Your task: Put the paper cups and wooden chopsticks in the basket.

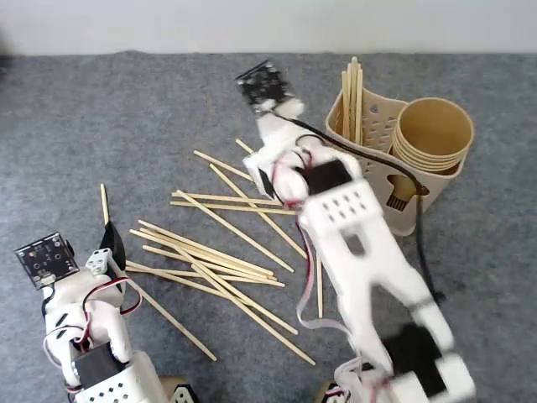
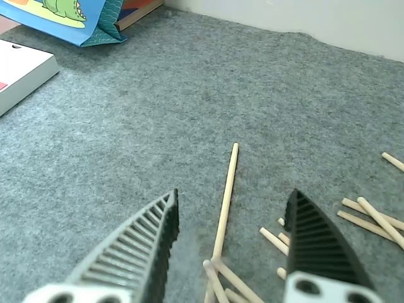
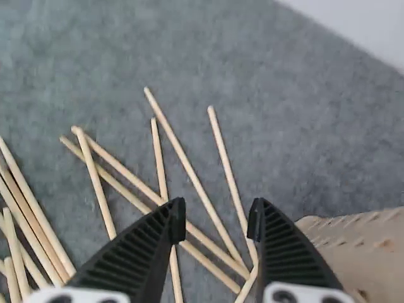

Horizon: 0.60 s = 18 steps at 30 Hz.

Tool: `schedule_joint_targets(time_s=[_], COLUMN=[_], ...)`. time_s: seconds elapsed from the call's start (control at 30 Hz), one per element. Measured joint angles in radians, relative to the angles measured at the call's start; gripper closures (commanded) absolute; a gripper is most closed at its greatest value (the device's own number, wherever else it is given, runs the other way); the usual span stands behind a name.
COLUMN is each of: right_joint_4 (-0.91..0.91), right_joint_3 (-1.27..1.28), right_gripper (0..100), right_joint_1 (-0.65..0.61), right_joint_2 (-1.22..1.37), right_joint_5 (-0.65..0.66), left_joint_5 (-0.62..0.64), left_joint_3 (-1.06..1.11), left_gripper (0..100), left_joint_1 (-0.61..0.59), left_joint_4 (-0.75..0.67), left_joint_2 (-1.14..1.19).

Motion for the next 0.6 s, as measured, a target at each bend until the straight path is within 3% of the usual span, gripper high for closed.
schedule_joint_targets(time_s=[0.27,0.6], right_joint_4=[0.112,0.117], right_joint_3=[-0.218,-0.373], right_gripper=[83.0,82.9], right_joint_1=[-0.071,-0.153], right_joint_2=[0.391,0.617], right_joint_5=[0.117,0.233], left_joint_5=[0.000,0.000], left_joint_3=[0.000,0.000], left_gripper=[74,74], left_joint_1=[0.000,0.000], left_joint_4=[0.000,0.000], left_joint_2=[0.000,0.000])
